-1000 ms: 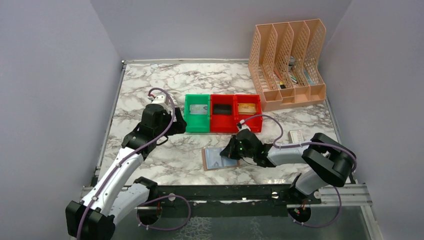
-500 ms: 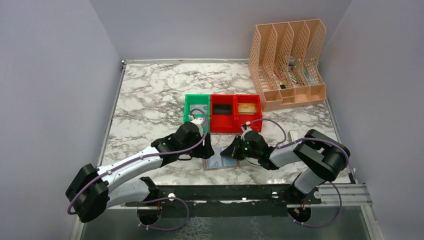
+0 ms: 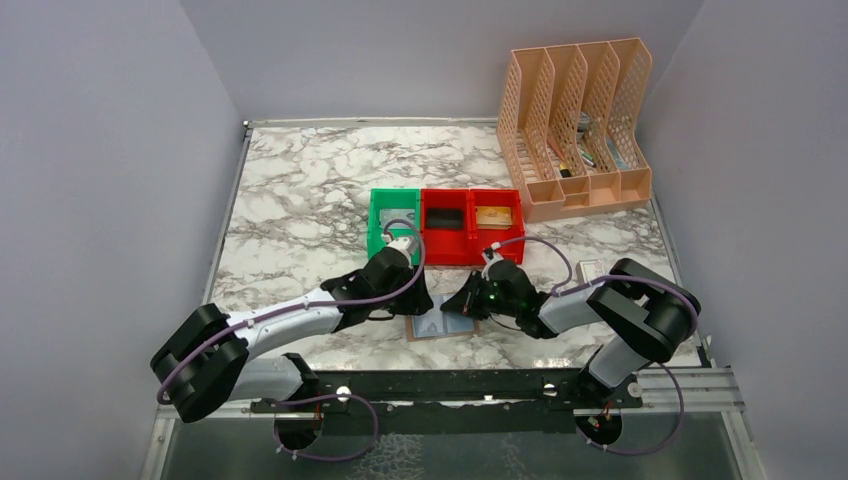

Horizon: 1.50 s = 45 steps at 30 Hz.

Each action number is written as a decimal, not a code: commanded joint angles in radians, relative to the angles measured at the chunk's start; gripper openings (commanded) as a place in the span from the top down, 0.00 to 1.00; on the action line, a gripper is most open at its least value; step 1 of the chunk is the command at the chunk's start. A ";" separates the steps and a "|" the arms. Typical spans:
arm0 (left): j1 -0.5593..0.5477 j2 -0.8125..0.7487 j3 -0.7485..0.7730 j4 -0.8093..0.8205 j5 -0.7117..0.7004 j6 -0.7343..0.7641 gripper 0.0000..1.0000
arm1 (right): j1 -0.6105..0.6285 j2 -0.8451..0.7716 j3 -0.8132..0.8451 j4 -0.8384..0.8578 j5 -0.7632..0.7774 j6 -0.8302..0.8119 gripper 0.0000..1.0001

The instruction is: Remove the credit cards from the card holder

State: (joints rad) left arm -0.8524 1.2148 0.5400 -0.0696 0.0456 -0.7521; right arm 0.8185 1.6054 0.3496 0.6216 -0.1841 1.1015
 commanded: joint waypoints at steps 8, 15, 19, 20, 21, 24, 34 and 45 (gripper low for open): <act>-0.004 0.052 -0.027 0.092 -0.067 -0.020 0.51 | 0.002 0.049 -0.004 -0.226 0.009 -0.070 0.99; -0.005 0.088 -0.038 0.103 -0.072 -0.023 0.51 | 0.002 0.057 -0.001 -0.227 0.005 -0.072 0.99; -0.004 0.099 -0.039 0.118 -0.058 -0.023 0.53 | 0.002 0.061 -0.001 -0.229 0.003 -0.072 0.99; -0.006 0.101 -0.040 0.121 -0.056 -0.023 0.53 | 0.002 0.062 0.001 -0.229 0.003 -0.072 0.99; -0.005 0.103 -0.040 0.121 -0.054 -0.023 0.53 | 0.002 0.064 0.002 -0.229 0.003 -0.071 0.99; -0.006 0.096 -0.041 0.119 -0.058 -0.024 0.54 | 0.002 0.065 0.005 -0.232 0.002 -0.071 0.99; -0.006 -0.001 -0.008 0.000 -0.150 -0.019 0.49 | 0.002 0.053 0.011 -0.258 0.012 -0.072 0.99; -0.007 0.015 -0.031 0.106 -0.066 -0.027 0.49 | 0.002 0.067 0.013 -0.261 0.014 -0.067 0.99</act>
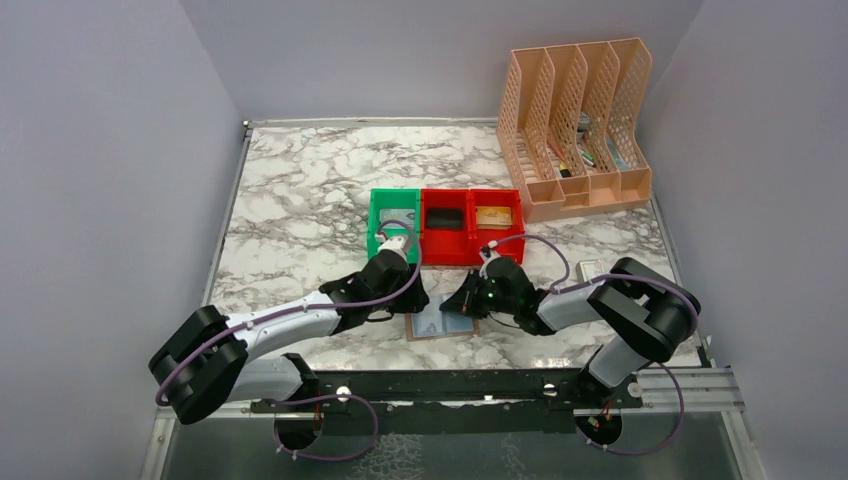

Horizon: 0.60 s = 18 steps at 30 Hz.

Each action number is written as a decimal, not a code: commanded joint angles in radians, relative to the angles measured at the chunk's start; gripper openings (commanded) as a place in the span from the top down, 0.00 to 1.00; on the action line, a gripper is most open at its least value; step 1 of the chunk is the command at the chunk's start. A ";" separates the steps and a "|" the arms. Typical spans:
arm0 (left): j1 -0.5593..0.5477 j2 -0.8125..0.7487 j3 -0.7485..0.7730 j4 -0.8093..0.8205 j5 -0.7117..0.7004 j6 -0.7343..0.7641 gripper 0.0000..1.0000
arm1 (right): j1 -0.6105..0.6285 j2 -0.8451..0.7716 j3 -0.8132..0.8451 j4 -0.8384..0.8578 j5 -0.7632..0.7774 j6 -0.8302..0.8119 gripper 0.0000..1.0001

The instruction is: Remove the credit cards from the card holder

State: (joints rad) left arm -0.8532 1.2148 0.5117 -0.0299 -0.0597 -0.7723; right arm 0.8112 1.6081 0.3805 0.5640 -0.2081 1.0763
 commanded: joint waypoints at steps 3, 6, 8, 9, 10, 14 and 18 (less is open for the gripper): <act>-0.006 0.035 -0.015 0.100 0.053 -0.008 0.50 | 0.009 0.074 -0.014 -0.204 0.034 -0.044 0.99; -0.006 0.039 -0.031 0.137 0.061 -0.014 0.50 | 0.009 0.080 -0.010 -0.204 0.029 -0.047 0.99; -0.006 0.051 -0.031 0.139 0.061 -0.015 0.50 | 0.009 0.081 -0.007 -0.206 0.029 -0.046 0.99; -0.005 0.061 -0.028 0.131 0.055 -0.017 0.50 | 0.009 0.082 -0.005 -0.206 0.029 -0.046 0.99; -0.006 0.069 -0.028 0.126 0.051 -0.020 0.51 | 0.009 0.082 -0.003 -0.207 0.029 -0.047 0.99; -0.006 0.074 -0.043 0.116 0.016 -0.041 0.52 | 0.009 0.083 -0.002 -0.215 0.031 -0.049 0.99; -0.004 0.075 -0.048 0.092 -0.006 -0.044 0.52 | 0.009 0.082 -0.006 -0.218 0.037 -0.044 0.99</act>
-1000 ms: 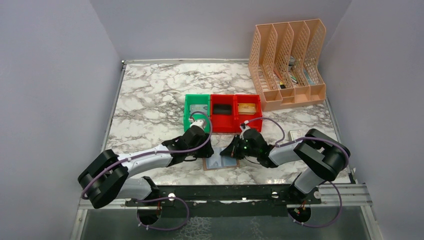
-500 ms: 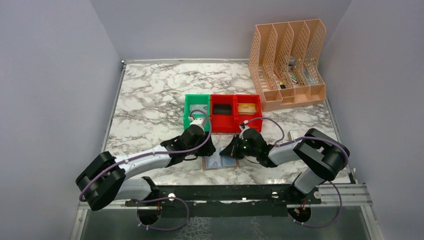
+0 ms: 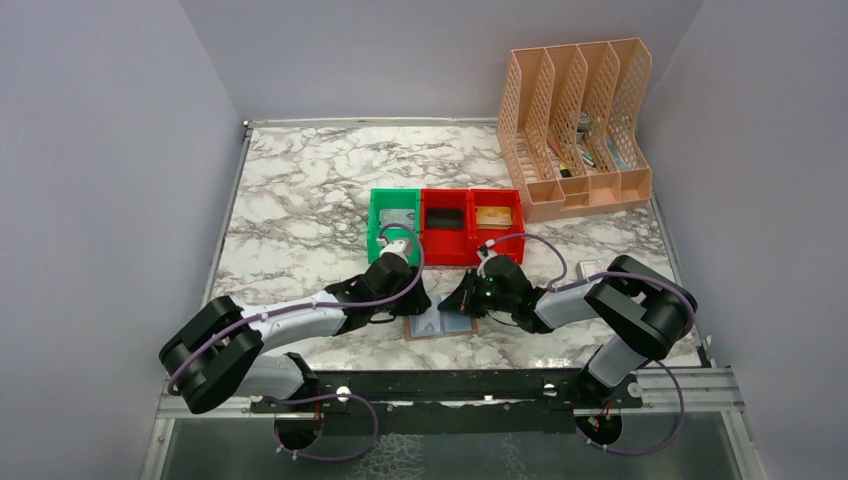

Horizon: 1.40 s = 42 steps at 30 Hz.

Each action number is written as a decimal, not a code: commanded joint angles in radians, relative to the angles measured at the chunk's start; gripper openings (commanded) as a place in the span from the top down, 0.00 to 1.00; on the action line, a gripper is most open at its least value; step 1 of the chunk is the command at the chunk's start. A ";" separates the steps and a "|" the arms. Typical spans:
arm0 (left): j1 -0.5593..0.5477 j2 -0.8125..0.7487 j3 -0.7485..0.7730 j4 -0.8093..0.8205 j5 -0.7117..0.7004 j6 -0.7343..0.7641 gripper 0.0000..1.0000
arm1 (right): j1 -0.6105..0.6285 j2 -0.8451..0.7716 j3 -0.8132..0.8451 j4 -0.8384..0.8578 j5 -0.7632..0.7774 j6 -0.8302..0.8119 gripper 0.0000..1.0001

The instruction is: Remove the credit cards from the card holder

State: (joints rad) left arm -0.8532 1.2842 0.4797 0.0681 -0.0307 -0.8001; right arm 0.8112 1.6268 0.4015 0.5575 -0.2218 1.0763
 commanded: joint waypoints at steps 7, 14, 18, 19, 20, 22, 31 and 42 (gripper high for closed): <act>-0.005 0.028 -0.021 0.018 -0.010 -0.022 0.52 | 0.009 0.068 -0.029 -0.205 0.048 -0.041 0.99; -0.005 0.042 -0.039 0.084 0.044 -0.043 0.52 | 0.009 0.071 -0.033 -0.188 0.038 -0.032 0.99; -0.005 0.046 -0.046 0.140 0.108 -0.063 0.53 | 0.006 0.083 -0.030 -0.177 0.025 -0.027 0.99; -0.004 0.044 -0.050 0.156 0.130 -0.070 0.53 | 0.005 0.085 -0.030 -0.178 0.023 -0.025 0.99; -0.005 0.042 -0.052 0.170 0.143 -0.078 0.54 | 0.003 0.086 -0.032 -0.177 0.020 -0.024 0.99; -0.006 0.035 -0.054 0.185 0.164 -0.090 0.55 | 0.001 0.086 -0.033 -0.176 0.019 -0.023 0.99; -0.006 -0.050 -0.051 0.149 0.193 -0.112 0.67 | -0.003 0.066 -0.029 -0.183 0.012 -0.033 0.99; -0.005 -0.028 -0.035 0.094 0.174 -0.115 0.68 | -0.003 -0.107 -0.010 -0.236 -0.007 -0.079 0.81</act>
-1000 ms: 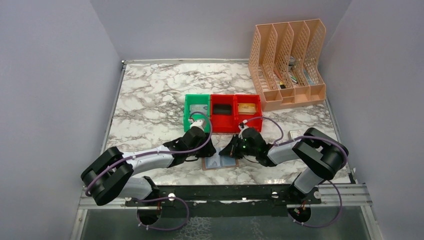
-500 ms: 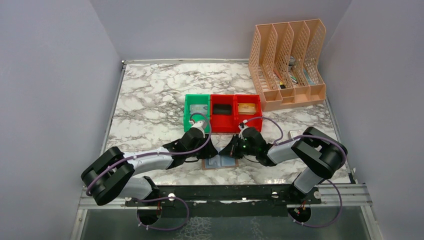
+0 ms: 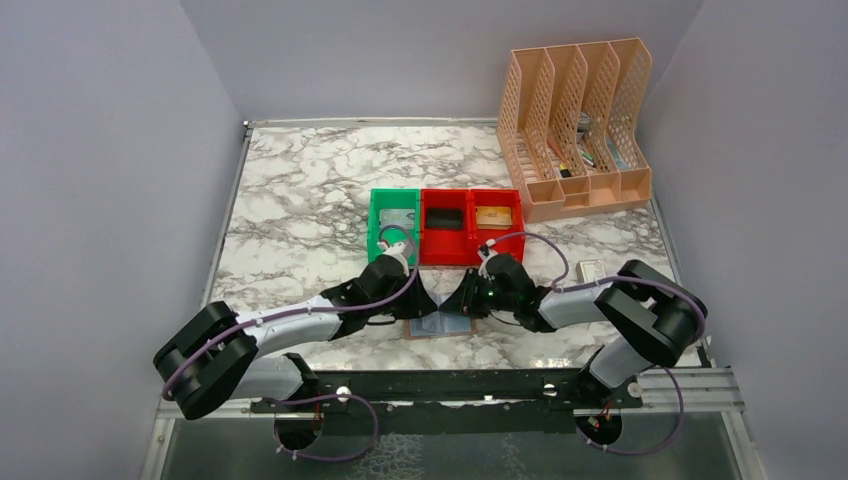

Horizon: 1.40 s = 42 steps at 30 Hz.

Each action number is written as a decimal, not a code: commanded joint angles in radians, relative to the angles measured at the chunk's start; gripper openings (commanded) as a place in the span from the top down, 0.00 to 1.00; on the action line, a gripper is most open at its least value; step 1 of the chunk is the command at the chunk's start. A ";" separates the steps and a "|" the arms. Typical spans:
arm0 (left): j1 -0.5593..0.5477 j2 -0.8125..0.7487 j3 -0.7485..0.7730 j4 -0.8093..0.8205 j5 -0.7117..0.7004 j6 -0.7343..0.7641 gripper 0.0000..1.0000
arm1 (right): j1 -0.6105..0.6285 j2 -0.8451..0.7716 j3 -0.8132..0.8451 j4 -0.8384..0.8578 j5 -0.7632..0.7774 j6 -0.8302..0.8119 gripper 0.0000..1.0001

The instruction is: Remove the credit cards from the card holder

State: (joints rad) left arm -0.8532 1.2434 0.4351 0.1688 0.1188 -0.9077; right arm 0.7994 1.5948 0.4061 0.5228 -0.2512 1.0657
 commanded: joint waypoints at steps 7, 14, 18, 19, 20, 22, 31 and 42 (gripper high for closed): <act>-0.007 0.039 0.028 0.003 0.038 -0.002 0.65 | 0.009 -0.299 0.026 -0.462 0.211 -0.088 0.66; -0.012 0.085 0.046 0.033 0.075 -0.005 0.58 | 0.006 -0.505 0.041 -0.702 0.466 -0.065 0.65; -0.022 0.111 0.071 0.043 0.085 -0.004 0.55 | 0.004 -0.608 0.026 -0.747 0.522 -0.057 0.63; -0.026 0.119 0.080 0.047 0.090 -0.002 0.55 | 0.004 -0.626 0.022 -0.753 0.530 -0.054 0.63; -0.030 0.130 0.091 0.049 0.096 0.001 0.54 | 0.004 -0.642 0.019 -0.759 0.534 -0.054 0.62; -0.040 0.155 0.118 0.050 0.109 0.009 0.53 | 0.004 -0.663 0.017 -0.774 0.542 -0.048 0.62; -0.089 0.179 0.207 -0.028 0.069 0.035 0.46 | 0.003 -0.713 0.025 -0.799 0.552 -0.058 0.61; -0.089 0.085 0.224 -0.173 -0.059 0.067 0.40 | 0.003 -0.734 0.016 -0.743 0.496 -0.097 0.62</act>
State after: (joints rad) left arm -0.9382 1.3533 0.6327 0.0391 0.1188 -0.8570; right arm 0.8036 0.8631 0.4252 -0.2562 0.2531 0.9920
